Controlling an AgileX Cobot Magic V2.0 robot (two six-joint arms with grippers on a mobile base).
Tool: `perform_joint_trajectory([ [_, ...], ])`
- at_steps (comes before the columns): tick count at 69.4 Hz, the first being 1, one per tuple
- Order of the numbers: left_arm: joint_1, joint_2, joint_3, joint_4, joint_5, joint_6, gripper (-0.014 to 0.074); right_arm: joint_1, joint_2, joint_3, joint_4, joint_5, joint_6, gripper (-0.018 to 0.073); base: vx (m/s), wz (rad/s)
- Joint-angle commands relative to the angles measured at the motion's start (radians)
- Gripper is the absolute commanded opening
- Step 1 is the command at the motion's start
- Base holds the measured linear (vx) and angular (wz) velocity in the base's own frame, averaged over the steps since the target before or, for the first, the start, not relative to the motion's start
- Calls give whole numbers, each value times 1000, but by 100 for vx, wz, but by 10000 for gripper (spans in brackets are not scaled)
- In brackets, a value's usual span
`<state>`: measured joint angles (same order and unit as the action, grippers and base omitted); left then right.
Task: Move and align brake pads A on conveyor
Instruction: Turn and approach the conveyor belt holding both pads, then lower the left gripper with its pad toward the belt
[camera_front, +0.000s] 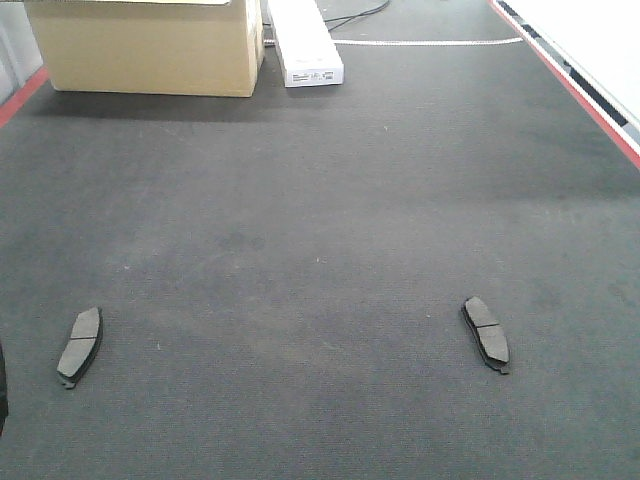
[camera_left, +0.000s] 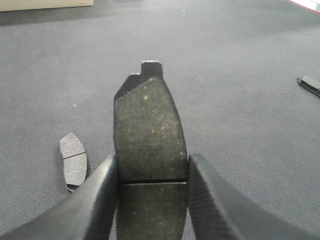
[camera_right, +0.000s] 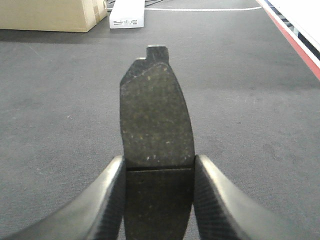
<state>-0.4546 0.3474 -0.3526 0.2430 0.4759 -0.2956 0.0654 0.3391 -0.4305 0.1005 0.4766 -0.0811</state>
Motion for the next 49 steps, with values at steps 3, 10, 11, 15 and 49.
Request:
perform_joint_trajectory([
  [3,-5,7,-30,8,-92,-7,-6,-5,11,-31,-1,-96,-4,-4,0,0],
  [10,-5,7,-30,8,-92,-7,-6,-5,11,-31,-1,-96,-4,-4,0,0],
  [11,-5,7,-30,8,-93,-7,-6,-5,11,-31,-1,-96,-4,-4,0,0],
  [15,-5,7,-30,8,-95,-7,-6,-5,11,-31,-1,-96,-4,-4,0,0],
  [49,-4,265,-169,95,-135,-238,-3,-5,11,-31,-1,-96,-4,-4,0,0],
])
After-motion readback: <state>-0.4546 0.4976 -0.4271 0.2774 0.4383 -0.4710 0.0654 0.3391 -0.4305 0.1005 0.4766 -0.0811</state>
